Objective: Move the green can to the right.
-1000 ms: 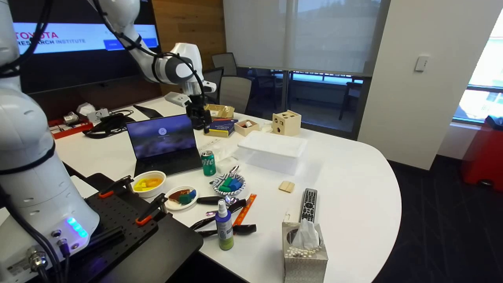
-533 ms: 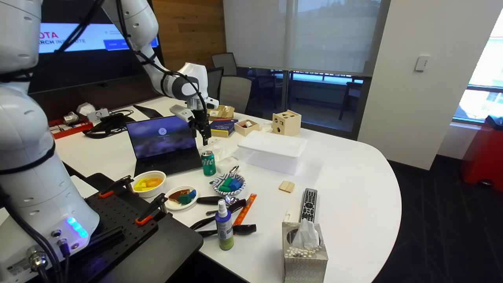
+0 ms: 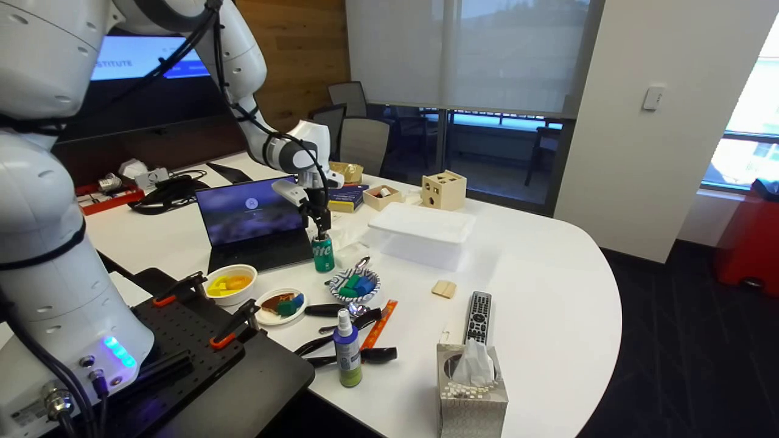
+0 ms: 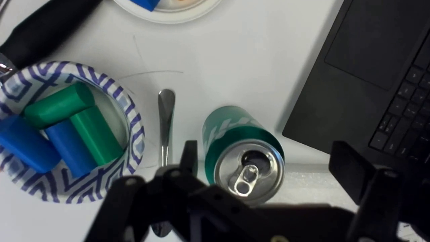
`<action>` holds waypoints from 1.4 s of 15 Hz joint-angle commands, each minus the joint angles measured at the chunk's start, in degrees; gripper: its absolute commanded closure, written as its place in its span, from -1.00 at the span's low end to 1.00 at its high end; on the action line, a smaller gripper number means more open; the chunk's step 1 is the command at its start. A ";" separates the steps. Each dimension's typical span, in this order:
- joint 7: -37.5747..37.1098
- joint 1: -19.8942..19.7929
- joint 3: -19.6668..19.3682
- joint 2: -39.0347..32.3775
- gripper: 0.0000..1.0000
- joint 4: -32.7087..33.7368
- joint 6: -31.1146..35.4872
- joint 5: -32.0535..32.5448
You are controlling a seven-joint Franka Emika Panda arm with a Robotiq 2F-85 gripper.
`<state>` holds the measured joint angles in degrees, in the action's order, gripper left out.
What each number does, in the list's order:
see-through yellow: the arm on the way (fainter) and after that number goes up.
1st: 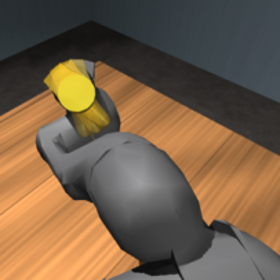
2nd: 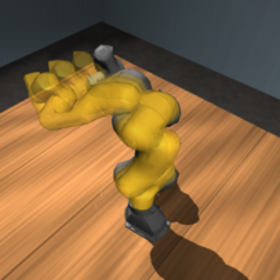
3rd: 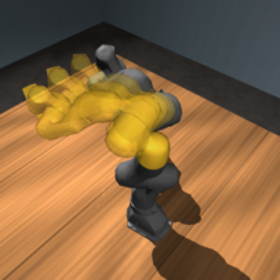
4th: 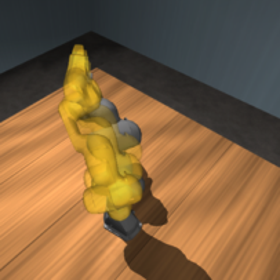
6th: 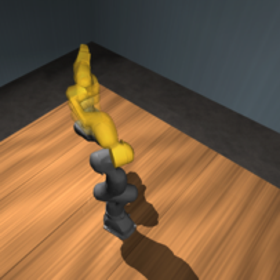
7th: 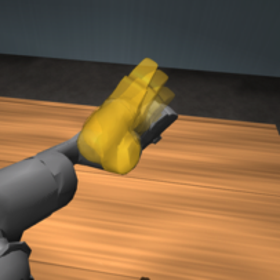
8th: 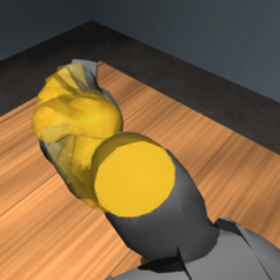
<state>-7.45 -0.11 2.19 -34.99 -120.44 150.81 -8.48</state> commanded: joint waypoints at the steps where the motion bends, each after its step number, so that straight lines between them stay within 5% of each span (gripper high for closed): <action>1: -1.74 1.13 -0.81 -3.76 -1.00 4.15 -0.42 -0.17; 10: -3.02 2.19 -2.33 -8.44 -1.00 9.32 -1.18 0.52; 11: -3.07 2.23 -2.40 -8.51 -0.50 9.41 -1.19 0.47; 15: -3.12 2.56 -2.98 -8.66 0.02 9.60 -1.30 0.54; 21: -1.04 -0.02 -1.70 -5.64 0.08 7.27 -1.84 -0.90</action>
<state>-8.48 1.29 0.13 -43.45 -111.68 150.66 -8.44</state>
